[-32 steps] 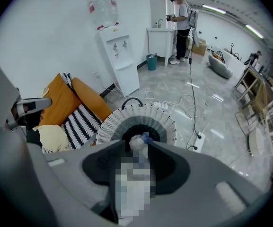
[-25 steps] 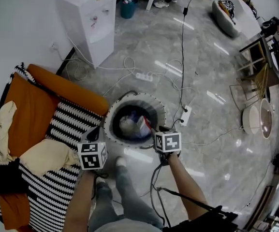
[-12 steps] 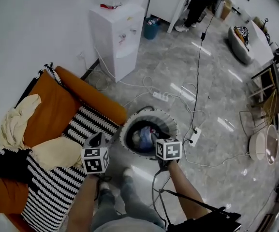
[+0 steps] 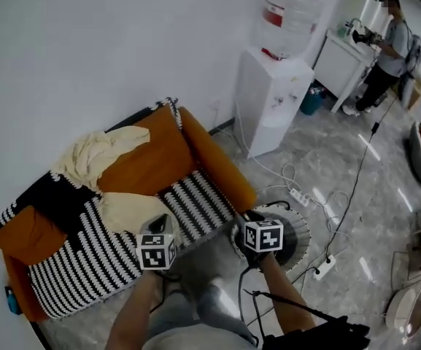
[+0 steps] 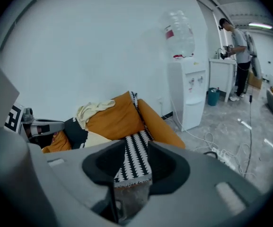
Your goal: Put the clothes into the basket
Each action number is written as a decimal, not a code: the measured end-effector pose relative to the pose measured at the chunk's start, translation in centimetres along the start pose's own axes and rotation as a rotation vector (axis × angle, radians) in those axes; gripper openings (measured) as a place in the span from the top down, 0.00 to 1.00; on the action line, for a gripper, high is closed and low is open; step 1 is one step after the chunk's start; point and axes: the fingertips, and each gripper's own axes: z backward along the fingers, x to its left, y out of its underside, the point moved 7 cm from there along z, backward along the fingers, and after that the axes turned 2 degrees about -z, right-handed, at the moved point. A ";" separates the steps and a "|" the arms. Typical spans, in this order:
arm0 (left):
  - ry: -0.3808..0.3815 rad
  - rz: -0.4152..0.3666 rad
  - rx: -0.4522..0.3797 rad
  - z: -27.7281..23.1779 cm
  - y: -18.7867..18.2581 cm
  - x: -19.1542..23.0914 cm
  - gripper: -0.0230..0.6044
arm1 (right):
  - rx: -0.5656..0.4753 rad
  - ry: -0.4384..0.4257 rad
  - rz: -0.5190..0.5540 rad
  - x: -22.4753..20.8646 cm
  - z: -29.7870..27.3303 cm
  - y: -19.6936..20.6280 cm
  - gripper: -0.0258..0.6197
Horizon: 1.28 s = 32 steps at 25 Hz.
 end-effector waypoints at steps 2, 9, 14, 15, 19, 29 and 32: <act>-0.064 0.037 -0.010 1.9 0.6 2.4 0.96 | 0.005 -0.051 0.036 2.4 -1.5 -1.2 0.72; -0.253 0.200 -0.039 7.6 4.2 10.3 0.96 | 0.047 -0.202 0.166 12.1 -6.1 -3.7 0.72; -0.338 0.336 -0.053 10.1 6.9 15.7 0.96 | 0.068 -0.266 0.252 18.5 -9.0 -5.4 0.72; -0.352 0.353 -0.058 10.4 7.2 16.8 0.96 | 0.071 -0.274 0.267 19.6 -9.4 -5.7 0.72; -0.389 0.408 -0.087 11.0 7.0 21.4 0.96 | 0.082 -0.295 0.336 23.6 -11.3 -7.5 0.72; -0.418 0.478 -0.115 8.9 5.4 32.2 0.96 | 0.120 -0.283 0.444 30.4 -18.9 -12.9 0.72; -0.425 0.502 -0.109 7.8 5.6 34.9 0.96 | 0.130 -0.284 0.473 32.3 -21.5 -14.1 0.72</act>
